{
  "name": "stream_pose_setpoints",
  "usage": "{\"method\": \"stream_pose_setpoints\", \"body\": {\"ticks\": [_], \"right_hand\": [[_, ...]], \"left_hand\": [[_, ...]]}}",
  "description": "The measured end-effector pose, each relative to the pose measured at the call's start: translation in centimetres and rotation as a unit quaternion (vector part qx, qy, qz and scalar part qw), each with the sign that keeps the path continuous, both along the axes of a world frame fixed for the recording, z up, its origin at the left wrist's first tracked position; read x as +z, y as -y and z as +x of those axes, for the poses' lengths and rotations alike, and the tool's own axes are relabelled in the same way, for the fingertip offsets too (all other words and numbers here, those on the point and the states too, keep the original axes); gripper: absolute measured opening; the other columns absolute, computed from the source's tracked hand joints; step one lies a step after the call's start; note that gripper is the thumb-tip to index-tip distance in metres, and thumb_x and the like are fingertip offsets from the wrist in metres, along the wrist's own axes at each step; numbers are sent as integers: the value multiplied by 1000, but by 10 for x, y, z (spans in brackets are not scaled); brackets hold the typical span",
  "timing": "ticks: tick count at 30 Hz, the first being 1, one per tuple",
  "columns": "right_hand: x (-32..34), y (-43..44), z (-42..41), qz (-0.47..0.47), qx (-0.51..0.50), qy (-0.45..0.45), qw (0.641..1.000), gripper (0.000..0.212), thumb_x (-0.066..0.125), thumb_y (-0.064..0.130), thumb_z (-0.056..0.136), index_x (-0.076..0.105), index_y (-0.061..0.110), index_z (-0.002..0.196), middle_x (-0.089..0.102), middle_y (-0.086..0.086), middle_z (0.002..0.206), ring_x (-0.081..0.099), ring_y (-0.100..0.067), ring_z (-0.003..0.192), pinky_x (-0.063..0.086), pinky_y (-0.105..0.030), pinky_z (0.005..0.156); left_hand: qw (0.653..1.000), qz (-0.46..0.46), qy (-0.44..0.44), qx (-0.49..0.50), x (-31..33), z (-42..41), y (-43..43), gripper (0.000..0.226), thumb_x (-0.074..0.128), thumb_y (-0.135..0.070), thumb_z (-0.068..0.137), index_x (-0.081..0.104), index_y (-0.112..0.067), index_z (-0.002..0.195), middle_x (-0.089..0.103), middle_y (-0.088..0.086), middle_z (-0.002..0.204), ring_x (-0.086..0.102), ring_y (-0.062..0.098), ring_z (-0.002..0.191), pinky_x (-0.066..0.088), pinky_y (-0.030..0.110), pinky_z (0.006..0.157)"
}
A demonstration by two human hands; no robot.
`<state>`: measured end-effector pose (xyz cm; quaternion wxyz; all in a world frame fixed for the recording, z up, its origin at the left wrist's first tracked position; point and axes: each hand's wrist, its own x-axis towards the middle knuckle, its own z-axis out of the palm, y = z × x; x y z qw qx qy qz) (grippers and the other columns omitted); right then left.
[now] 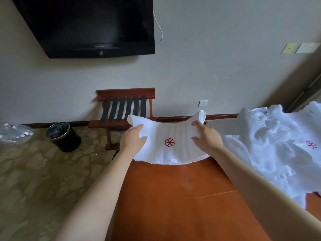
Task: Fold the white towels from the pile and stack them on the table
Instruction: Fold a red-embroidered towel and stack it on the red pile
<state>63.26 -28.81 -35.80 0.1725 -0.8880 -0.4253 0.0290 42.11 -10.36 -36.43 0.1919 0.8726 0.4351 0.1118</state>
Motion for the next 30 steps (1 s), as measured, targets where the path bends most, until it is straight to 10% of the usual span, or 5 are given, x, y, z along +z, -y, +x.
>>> {"method": "stream_pose_setpoints", "body": {"ticks": [30], "right_hand": [[74,280,126,226,3,15,974,45,70,16,78,56,22,120,63,3,91,60,-23,85,44,-30,65]], "left_hand": [[975,-11,223,-22,55,167,297,52,70,-20,85,54,-17,135,62,13,116,55,28,110,41,31,89]]}}
